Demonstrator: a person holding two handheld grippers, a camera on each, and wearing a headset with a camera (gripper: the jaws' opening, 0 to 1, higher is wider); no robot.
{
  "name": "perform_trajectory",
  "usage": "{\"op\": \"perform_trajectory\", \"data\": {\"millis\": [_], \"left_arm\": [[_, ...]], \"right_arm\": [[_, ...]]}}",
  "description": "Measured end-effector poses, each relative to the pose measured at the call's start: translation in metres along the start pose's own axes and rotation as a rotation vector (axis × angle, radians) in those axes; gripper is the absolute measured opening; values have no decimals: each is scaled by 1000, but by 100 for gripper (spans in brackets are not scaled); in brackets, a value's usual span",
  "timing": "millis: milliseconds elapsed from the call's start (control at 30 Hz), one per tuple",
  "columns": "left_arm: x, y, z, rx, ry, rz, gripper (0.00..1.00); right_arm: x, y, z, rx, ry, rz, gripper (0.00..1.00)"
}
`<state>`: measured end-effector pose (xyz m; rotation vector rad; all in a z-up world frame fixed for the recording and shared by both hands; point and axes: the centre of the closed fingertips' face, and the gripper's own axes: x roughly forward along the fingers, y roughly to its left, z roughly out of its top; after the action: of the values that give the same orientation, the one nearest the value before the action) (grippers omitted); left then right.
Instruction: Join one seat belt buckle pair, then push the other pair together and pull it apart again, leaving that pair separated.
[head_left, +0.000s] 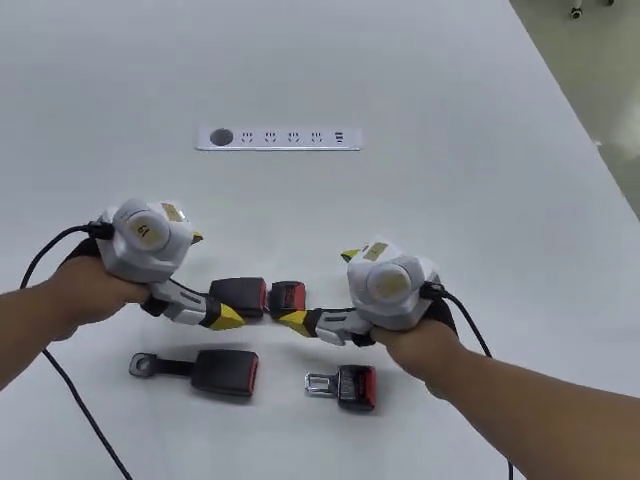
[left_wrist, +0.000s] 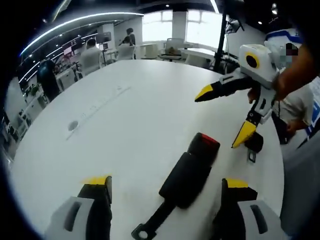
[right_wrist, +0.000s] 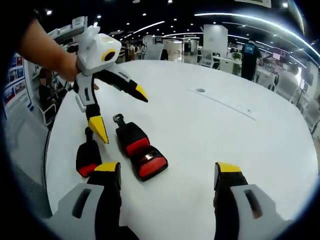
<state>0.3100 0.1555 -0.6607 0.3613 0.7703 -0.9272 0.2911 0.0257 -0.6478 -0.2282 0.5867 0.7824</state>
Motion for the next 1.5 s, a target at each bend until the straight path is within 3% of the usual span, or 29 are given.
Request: {"op": "perform_trajectory", "data": {"millis": [133, 400, 433, 533, 600, 667, 800, 867, 933, 1133, 1167, 1333, 1500], "left_arm": [[-18, -1, 2, -68, -43, 49, 94], [-58, -12, 4, -178, -131, 137, 100], [-60, -11, -2, -182, -135, 141, 100], [-69, -27, -4, -184, -151, 148, 100], [-78, -27, -9, -204, -169, 163, 100], [-86, -39, -8, -217, -189, 175, 100], [-107, -42, -9, -244, -240, 216, 100], [-118, -53, -8, -241, -255, 222, 100], [-124, -46, -16, -247, -261, 236, 100], [-150, -48, -21, -301, -317, 282, 100], [-152, -47, -26, -306, -323, 291, 100], [-163, -52, -37, -313, -326, 304, 100], [-177, -61, -48, -342, -342, 313, 100]], "right_arm": [[-16, -10, 0, 42, -26, -60, 78], [-43, -14, 1, 39, -68, -136, 83], [-45, -13, 1, 44, -71, -138, 84], [-57, -9, 0, 39, -83, -161, 86], [-62, -9, 1, 41, -98, -166, 87], [-68, -5, 0, 42, -97, -173, 88], [-80, -1, 4, 51, -131, -186, 89], [-90, 0, 8, 60, -153, -199, 89], [-98, 3, 11, 59, -162, -201, 91], [-113, 4, 10, 64, -192, -225, 93], [-114, 5, 9, 65, -194, -227, 93], [-133, 12, 3, 71, -213, -241, 95], [-147, 18, -10, 80, -197, -259, 96]]}}
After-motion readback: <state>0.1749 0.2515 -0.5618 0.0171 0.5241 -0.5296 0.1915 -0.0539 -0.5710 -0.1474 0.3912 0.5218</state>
